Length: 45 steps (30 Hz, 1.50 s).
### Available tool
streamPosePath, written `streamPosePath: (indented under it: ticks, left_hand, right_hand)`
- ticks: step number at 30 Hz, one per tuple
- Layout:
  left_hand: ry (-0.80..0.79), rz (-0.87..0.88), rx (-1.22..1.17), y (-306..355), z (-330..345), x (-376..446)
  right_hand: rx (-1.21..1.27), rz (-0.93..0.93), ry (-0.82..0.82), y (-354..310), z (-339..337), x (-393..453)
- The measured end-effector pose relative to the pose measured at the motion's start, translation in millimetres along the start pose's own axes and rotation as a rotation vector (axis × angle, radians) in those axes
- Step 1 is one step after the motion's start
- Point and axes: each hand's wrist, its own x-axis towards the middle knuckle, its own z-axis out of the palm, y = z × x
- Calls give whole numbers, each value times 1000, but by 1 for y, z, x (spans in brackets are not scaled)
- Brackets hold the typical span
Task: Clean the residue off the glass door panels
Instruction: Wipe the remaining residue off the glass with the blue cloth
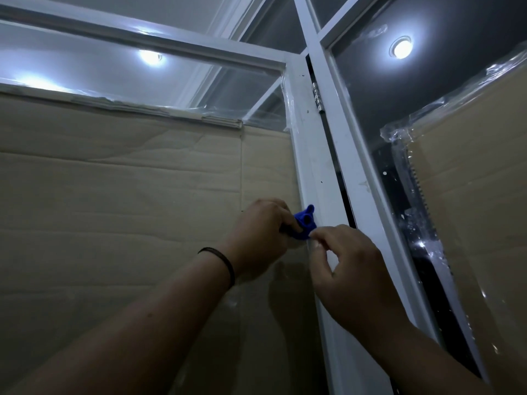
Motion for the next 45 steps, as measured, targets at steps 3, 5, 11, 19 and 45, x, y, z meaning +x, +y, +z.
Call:
streamPosePath:
  ticks: [3,5,11,19,45]
  left_hand:
    - [96,-10,11,-7,-23,4]
    - [315,-53,6,-21,-47,14]
    - [232,-110,139,-50,-56,21]
    - [143,-27,-15,-7,-1,-68]
    - [-53,41,-77,34,19,-84]
  right_hand:
    - [-38,-4,11,0,-10,6]
    - [-46,-11,33,-2,-15,11]
    - [-55,12,31,-6,-19,10]
    - [-47,35,13,-3,-19,-11]
    - [-83,96,-3,0,-37,-30]
